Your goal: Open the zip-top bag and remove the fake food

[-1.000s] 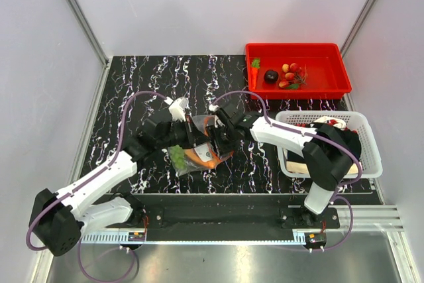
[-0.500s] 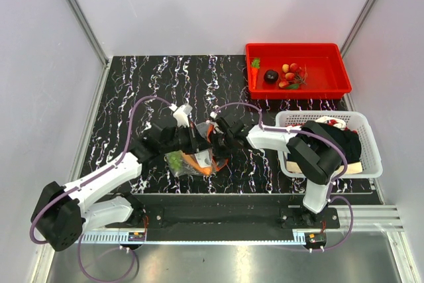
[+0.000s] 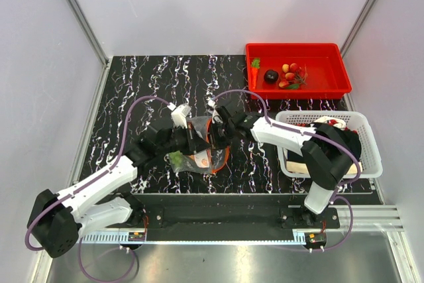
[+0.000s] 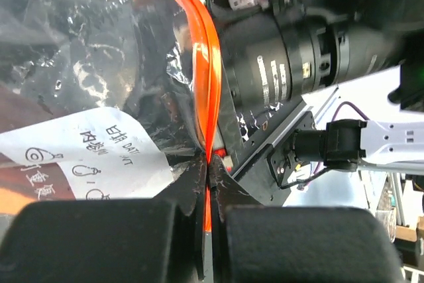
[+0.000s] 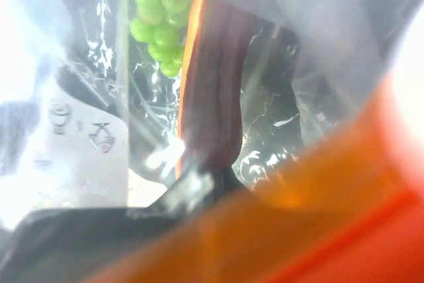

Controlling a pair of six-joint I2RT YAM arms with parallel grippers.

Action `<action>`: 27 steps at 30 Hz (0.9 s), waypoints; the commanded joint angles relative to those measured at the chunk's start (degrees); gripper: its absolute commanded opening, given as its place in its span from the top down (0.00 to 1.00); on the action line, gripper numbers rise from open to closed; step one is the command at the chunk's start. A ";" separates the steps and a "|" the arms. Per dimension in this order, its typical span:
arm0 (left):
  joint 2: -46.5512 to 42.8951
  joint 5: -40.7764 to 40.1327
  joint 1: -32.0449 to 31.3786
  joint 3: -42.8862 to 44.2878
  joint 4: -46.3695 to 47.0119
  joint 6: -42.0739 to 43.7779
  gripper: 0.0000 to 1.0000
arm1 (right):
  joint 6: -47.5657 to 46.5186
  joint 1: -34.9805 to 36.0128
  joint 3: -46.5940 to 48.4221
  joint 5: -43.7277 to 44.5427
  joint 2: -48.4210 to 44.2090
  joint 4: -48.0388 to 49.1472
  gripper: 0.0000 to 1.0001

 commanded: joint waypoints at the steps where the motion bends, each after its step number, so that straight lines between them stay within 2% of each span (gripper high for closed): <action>1: -1.28 2.38 -0.30 -0.70 -1.17 3.21 1.00 | -4.99 -2.29 5.78 -0.44 -2.51 -3.91 1.00; 8: -3.57 -1.57 -0.13 -0.70 -6.27 6.81 1.00 | -10.79 -4.49 8.25 -5.28 -6.73 -12.25 1.00; 15: -3.40 -3.42 0.58 0.44 -7.50 8.31 1.00 | -14.75 -4.66 7.81 -9.32 -13.58 -21.75 1.00; 18: -2.26 -0.45 0.66 1.50 -6.46 8.31 1.00 | -14.66 -5.02 7.37 -6.53 -15.70 -22.19 1.00; 23: -1.02 6.33 0.66 3.43 -3.73 6.47 1.00 | -15.54 -5.02 11.84 -4.14 -10.69 -23.43 1.00; 27: 0.55 10.11 0.58 4.13 -2.94 5.06 1.00 | -13.62 -5.10 14.75 3.75 -8.49 -23.25 1.00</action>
